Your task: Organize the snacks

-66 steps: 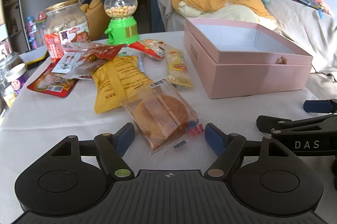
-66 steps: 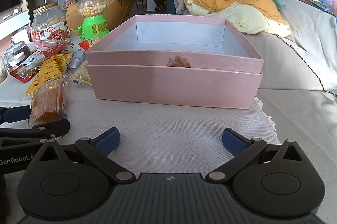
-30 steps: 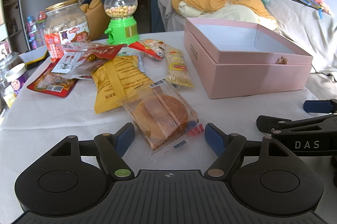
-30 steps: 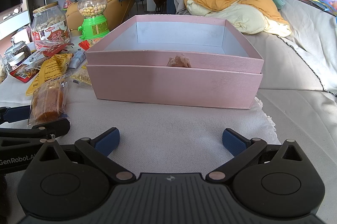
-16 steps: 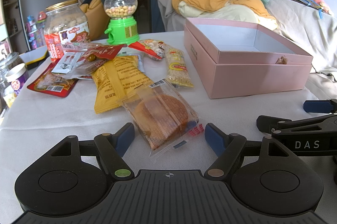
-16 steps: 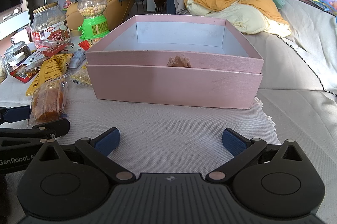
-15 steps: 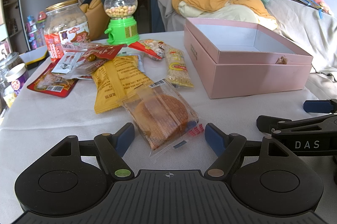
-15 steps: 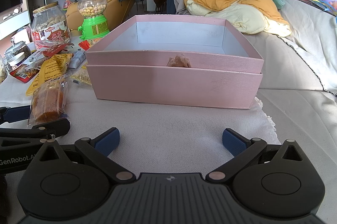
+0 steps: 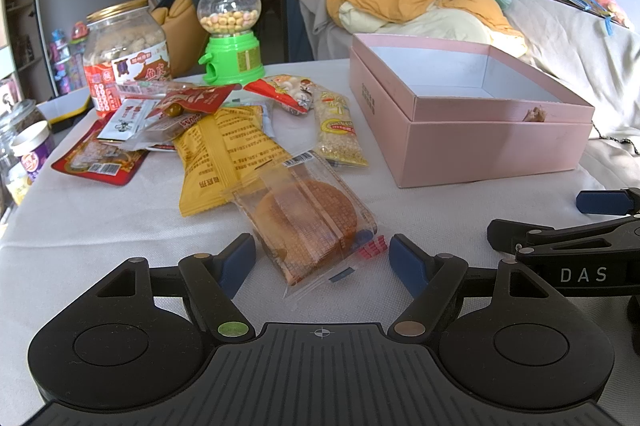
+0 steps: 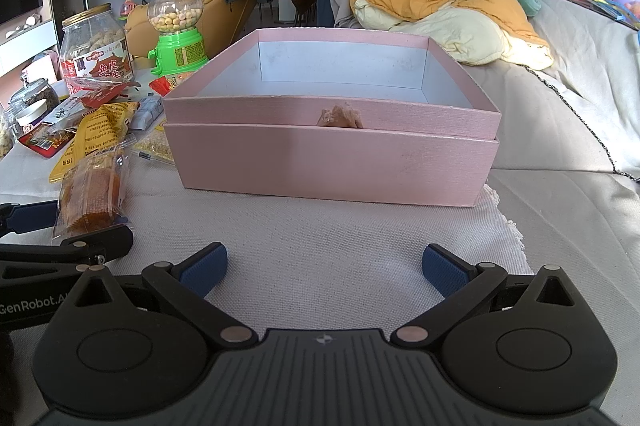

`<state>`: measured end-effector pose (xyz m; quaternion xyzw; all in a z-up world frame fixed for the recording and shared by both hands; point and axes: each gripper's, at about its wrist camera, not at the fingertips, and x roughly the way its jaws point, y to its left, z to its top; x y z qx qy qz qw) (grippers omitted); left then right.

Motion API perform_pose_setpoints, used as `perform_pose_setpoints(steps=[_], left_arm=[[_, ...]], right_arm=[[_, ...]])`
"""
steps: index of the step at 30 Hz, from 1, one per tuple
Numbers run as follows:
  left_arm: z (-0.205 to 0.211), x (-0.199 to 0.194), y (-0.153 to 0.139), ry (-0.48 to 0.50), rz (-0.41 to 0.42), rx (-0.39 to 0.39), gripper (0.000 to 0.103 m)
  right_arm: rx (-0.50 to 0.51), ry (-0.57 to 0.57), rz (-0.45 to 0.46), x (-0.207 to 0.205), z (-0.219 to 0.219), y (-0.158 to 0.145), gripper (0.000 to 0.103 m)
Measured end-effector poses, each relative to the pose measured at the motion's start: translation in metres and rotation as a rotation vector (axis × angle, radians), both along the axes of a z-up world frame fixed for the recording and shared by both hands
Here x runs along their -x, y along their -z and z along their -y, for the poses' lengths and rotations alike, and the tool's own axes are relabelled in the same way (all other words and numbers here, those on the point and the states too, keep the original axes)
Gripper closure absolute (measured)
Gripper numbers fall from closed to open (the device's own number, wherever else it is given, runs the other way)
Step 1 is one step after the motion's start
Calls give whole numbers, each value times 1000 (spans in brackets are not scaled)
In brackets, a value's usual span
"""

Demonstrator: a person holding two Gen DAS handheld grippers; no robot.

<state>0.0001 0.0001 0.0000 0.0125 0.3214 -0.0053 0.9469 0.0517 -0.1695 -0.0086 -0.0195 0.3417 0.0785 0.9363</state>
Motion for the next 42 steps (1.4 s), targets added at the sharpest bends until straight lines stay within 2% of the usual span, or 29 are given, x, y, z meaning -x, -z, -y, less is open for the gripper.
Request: perform_pose_setpoints(steps=[16,19,23,28,31,33,36,38,42], left_arm=[[-1,0,0,0,0,6,23],[-11,2,-4,12,-2,69,26],[-47,3,-21,-17,8,154,30],[-90,7,-40,-61,37,235,31],[-106,10,-42,-74,32,253,33],[-110,13,-42,-71,19,264,34],[-104,9,-38,-7,-37,351,34],[-92,1,-36,23,-56,367,34],[-63,-23,-28,31,-76,335,34]], right_arm=[[-2,0,0,1,0,1,0],[1,-18,-20,-1,0,1,0],[10,-101,-140,-17,6,-9,0],[44,-170,-197,-29,0,-12,0],[-1,-199,-193,-43,-10,-16,0],[-33,-197,-171,-50,-18,-20,0],[-64,-201,-196,-71,-33,-18,0],[-35,-184,-193,-82,-43,-16,0],[105,-137,-155,-86,-53,-18,0]])
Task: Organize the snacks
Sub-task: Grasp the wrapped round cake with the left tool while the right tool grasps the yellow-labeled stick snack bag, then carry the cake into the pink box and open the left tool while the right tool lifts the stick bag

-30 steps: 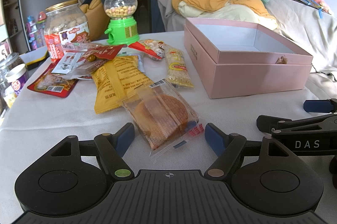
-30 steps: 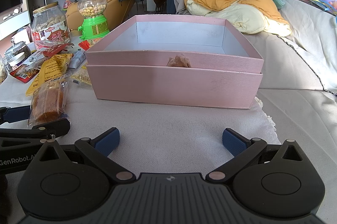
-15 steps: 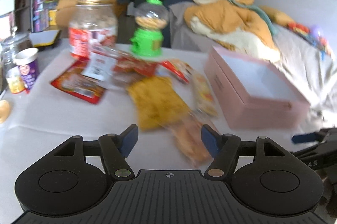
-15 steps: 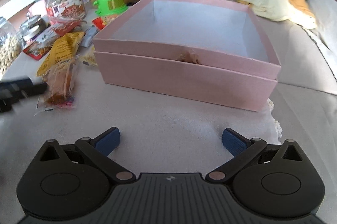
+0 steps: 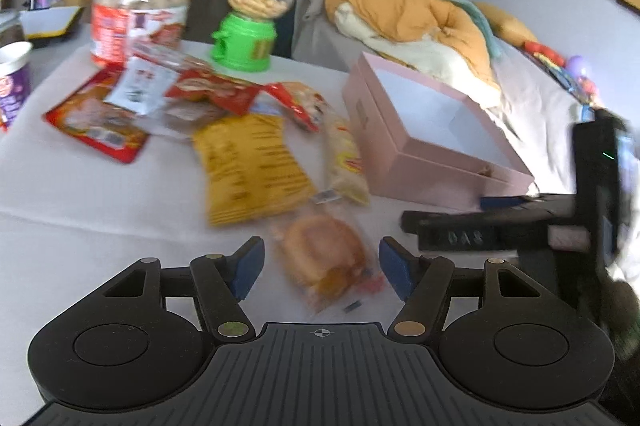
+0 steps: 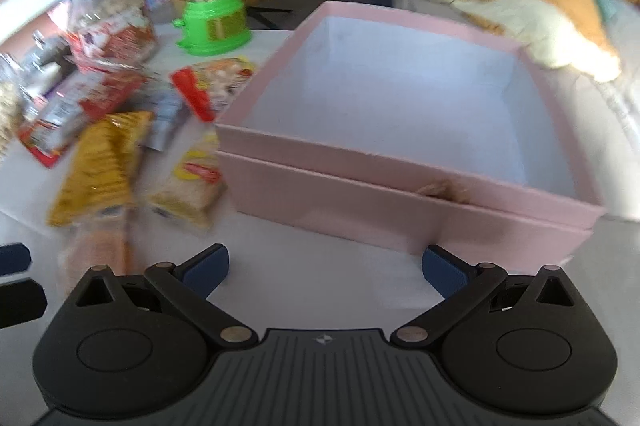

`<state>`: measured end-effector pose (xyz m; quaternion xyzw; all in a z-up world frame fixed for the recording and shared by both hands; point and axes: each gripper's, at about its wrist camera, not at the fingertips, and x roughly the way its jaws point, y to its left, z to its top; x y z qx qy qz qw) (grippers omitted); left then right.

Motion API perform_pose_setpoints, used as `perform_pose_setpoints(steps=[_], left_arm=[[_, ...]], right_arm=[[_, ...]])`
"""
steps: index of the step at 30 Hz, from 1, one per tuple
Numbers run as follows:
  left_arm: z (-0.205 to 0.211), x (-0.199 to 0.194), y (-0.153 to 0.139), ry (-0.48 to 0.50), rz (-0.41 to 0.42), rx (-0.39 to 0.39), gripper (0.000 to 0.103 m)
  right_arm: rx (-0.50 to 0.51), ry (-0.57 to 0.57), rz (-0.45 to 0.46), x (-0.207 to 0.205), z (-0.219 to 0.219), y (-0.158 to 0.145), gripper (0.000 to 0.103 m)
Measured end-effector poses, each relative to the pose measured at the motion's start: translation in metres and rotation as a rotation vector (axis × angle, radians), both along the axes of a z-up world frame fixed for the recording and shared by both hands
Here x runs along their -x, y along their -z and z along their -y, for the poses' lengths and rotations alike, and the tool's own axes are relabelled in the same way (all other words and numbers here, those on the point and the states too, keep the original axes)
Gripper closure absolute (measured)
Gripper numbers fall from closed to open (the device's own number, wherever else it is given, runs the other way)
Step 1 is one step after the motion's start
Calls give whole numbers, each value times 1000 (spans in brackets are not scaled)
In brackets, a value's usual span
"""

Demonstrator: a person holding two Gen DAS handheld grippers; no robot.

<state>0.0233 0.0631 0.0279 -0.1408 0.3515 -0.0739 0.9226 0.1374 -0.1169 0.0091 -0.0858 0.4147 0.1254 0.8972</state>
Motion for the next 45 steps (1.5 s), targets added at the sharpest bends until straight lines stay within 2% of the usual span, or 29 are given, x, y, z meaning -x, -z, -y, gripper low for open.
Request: perform_pose_setpoints(steps=[3,5,7,8,11,12,14,17,19,23,24,25,28,30,38,42,45], left_arm=[[22,-16,11,42,-7,-81,33],[35,-18,19,73,8,-152,32],[37,-14,20,91,32,-194,39],[32,-10,21,91,42,-188,42],[9,6,20,44,57,-185,42],[-3,13,20,7,65,-185,42],[-26,23,18,-60,78,-162,42],[-57,33,19,-171,79,-102,42],[-69,34,24,-186,77,-62,42],[-64,40,23,-186,102,-74,42],[-64,41,23,-186,103,-75,42],[-63,42,23,-186,104,-72,42],[-71,45,24,-188,110,-34,42],[-74,44,25,-191,111,-10,42],[-76,43,27,-194,115,10,42],[-75,43,27,-192,112,0,42],[-71,41,24,-176,95,-40,42]], right_arm=[[66,10,78,14,7,-2,0],[50,-1,80,19,15,-5,0],[-4,6,74,21,26,-8,0],[-33,15,75,22,32,-11,0],[-123,8,52,18,38,-14,3],[-152,-9,33,16,36,-15,8],[-212,-54,-26,9,25,-16,12],[-249,-80,-84,-1,-2,-16,22],[-238,-90,-90,-9,-24,-17,30],[-226,-61,-99,-27,-62,-12,35],[-218,-42,-87,-30,-66,-10,39],[-193,-30,-79,-34,-73,-8,50],[-126,-36,-59,-34,-80,-7,68],[-110,-82,-68,-20,-76,-9,70],[-42,-214,-78,59,-40,-14,71],[-35,-194,-66,57,-42,-14,68],[-94,-153,-73,33,-48,-10,60]])
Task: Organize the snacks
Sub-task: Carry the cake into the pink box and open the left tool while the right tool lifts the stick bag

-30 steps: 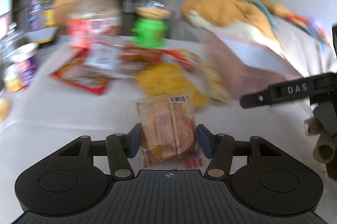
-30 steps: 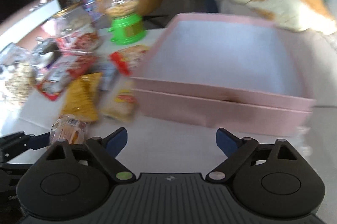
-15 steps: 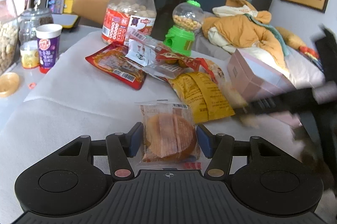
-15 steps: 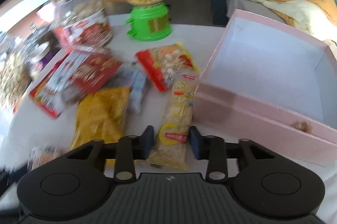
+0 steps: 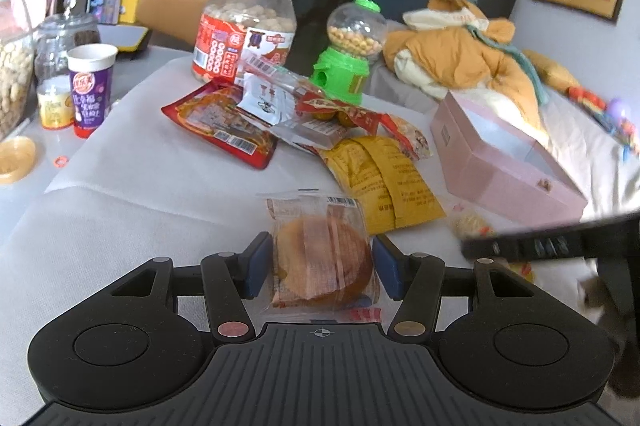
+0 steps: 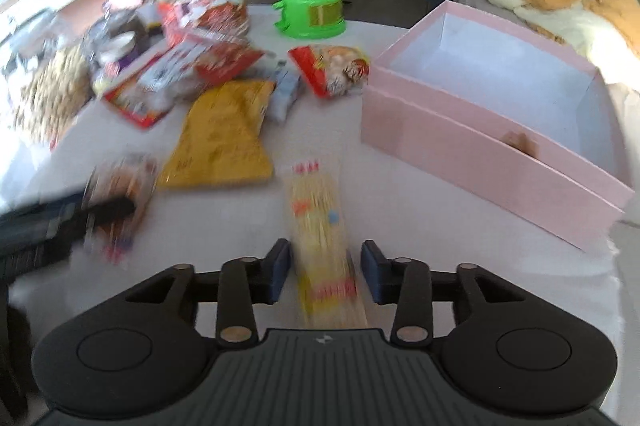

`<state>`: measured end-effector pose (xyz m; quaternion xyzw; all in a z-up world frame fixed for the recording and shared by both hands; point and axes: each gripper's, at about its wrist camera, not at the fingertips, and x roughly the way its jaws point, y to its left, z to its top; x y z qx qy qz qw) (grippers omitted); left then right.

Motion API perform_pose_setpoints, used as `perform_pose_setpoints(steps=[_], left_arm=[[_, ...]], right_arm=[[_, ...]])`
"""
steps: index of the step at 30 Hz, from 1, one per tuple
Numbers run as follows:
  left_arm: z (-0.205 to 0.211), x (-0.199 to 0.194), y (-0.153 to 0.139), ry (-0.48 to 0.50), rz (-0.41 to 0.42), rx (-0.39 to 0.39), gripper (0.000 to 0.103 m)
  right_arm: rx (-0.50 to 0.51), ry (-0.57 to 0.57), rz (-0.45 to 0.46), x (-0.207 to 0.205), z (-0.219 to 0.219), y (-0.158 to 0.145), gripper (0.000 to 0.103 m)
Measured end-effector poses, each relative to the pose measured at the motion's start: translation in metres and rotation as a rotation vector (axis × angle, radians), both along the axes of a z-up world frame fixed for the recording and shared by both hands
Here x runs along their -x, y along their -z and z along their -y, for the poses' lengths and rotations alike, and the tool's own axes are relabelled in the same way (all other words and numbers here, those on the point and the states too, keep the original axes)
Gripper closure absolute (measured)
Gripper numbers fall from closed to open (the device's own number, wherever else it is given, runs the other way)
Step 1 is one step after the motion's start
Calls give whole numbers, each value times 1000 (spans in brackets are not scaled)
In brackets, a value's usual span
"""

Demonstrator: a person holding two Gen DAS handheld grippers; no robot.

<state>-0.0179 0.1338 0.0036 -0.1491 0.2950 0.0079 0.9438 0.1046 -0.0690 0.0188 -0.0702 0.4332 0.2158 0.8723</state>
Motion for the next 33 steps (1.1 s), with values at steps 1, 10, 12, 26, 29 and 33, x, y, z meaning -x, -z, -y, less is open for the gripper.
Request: perform_pose_setpoints(steps=[1,10,12,26,29,33], left_arm=[[4,1,-2,16,-13,-30,42],[46,8,-63,185,110,-32,43],[62,-13,-88,238,150,-27,43],[197,-255,-54,415,-65,-175,45],[185,-253,-54,409,-17,-101,44],[137,-246,-73,313,18,33,46]], right_arm=[[-8,8,7,-5,-3,1,60],[-111,-59,13,29,44,-42,75],[-136,-46,35,38,64,-54,75],[-251,94,63,31,124,-67,75],[-237,104,65,30,125,-67,75],[-244,126,77,23,128,-77,75]])
